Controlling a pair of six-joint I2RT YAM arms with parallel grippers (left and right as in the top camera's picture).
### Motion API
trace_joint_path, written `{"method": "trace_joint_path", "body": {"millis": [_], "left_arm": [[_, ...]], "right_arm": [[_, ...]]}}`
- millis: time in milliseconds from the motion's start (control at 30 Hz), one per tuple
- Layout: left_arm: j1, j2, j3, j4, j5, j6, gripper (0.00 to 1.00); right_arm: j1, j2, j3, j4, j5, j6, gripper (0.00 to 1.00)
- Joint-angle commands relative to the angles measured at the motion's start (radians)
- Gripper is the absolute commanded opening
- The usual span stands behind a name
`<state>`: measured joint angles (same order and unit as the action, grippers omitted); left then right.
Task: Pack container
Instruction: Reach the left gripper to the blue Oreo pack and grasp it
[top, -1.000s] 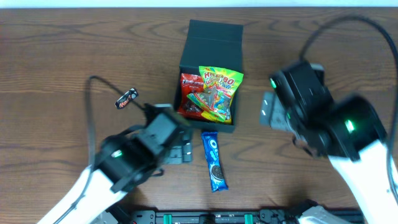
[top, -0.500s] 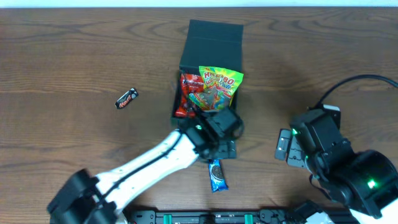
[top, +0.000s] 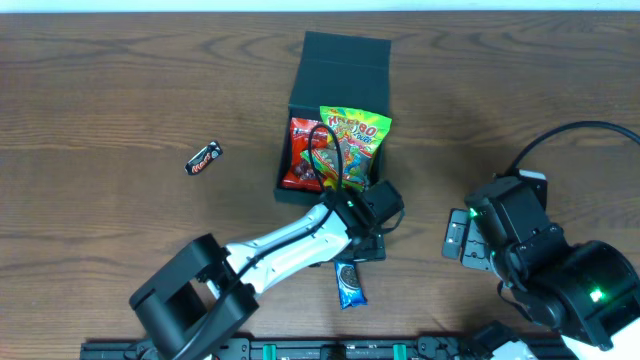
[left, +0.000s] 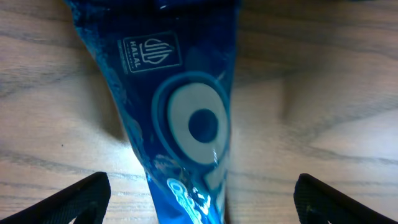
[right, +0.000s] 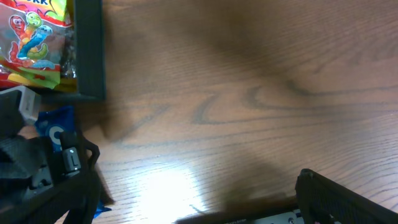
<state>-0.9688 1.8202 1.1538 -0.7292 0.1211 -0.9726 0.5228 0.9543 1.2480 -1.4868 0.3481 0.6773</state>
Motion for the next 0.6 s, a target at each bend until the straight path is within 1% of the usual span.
{"method": "trace_joint_path", "body": {"millis": [0,233,333,367,467,500,533,567], "left_arm": [[0.000,0.033,-0.001,-0.006,-0.032,-0.024,0.95],[0.000,0.078,-0.001,-0.005,-0.016,-0.038,0.95],[0.000,0.077,-0.001,-0.004,-0.016,-0.038,1.00],[-0.001,0.077,-0.001,-0.004,-0.015,-0.038,0.95],[-0.001,0.078,-0.001,-0.004,-0.011,-0.038,0.84],[-0.001,0.077,-0.001,-0.004,-0.008,-0.038,0.79],[0.000,0.078,-0.001,-0.004,-0.001,-0.038,0.65],[-0.001,0.077,-0.001,-0.003,0.000,-0.038,0.60]], "right_arm": [[0.003,-0.004,-0.007,-0.002,0.006,0.014,0.99],[0.003,-0.005,-0.007,-0.006,0.003,0.014,0.99],[0.003,-0.004,-0.007,-0.005,0.003,0.014,0.99],[0.003,-0.005,-0.007,-0.005,0.003,0.014,0.99],[0.003,-0.004,-0.007,-0.005,0.003,0.014,0.99],[0.003,-0.005,-0.007,-0.006,0.003,0.014,0.99],[0.003,-0.005,-0.007,-0.006,0.002,0.014,0.99],[0.003,-0.004,-0.007,-0.005,0.003,0.014,0.99]]}}
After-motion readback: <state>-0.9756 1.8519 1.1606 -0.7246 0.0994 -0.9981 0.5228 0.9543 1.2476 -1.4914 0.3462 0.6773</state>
